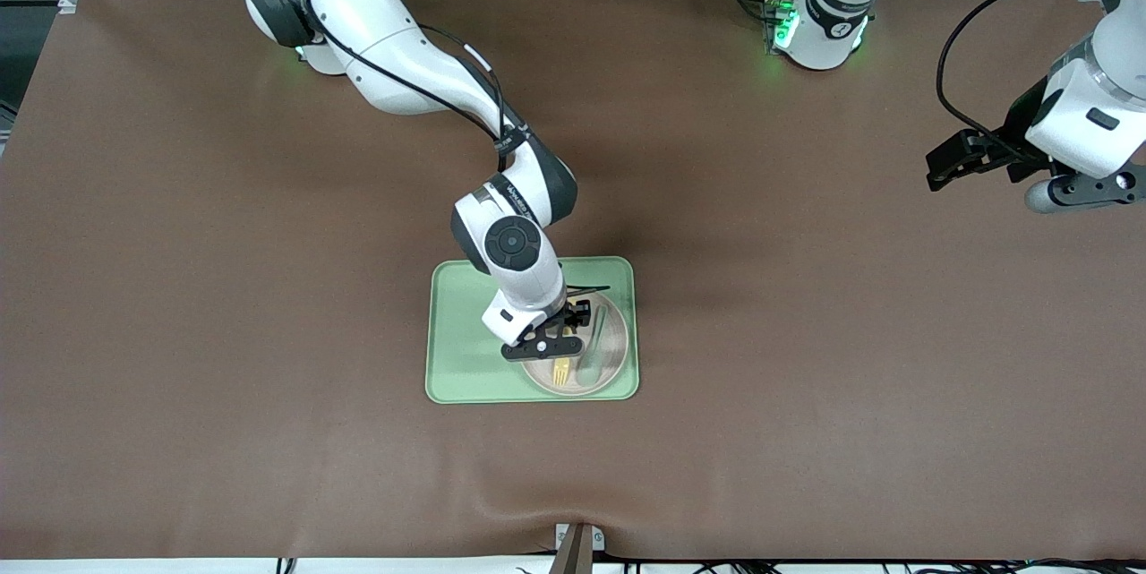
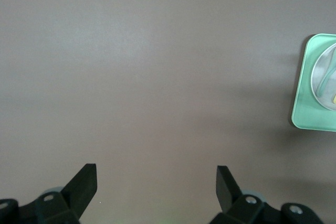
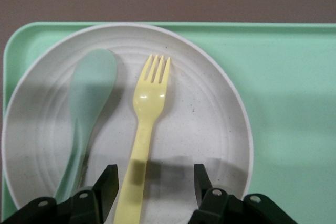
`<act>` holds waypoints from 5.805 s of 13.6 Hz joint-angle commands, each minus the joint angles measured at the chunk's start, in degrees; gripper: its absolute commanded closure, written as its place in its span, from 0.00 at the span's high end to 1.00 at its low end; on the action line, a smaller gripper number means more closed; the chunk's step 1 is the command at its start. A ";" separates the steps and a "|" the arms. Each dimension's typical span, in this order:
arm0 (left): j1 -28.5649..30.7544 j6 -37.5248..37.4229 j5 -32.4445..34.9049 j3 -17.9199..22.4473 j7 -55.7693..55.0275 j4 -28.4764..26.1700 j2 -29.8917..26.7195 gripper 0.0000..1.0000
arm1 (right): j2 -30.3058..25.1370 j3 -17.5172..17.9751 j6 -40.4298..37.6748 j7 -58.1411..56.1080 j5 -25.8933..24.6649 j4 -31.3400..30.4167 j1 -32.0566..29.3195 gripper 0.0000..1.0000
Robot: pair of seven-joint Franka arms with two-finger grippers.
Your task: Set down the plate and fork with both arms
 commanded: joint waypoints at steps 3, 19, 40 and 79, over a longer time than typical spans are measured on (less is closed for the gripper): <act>0.26 0.26 -0.31 -0.06 1.36 0.35 -0.26 1.00 | 0.60 -0.66 0.34 2.62 -0.77 0.33 0.82 0.67; 0.08 0.26 -0.31 0.21 1.53 0.35 -0.44 1.00 | 2.27 -0.66 1.30 3.86 -1.12 0.51 2.75 0.16; 0.09 0.26 0.31 0.30 1.53 0.18 -0.26 1.00 | -6.95 -0.57 -10.90 0.27 -0.33 -1.75 -4.80 0.05; -0.44 0.26 0.39 0.12 0.92 0.09 0.35 1.00 | -37.35 -0.48 -37.59 -39.65 -0.59 -11.53 -34.24 1.00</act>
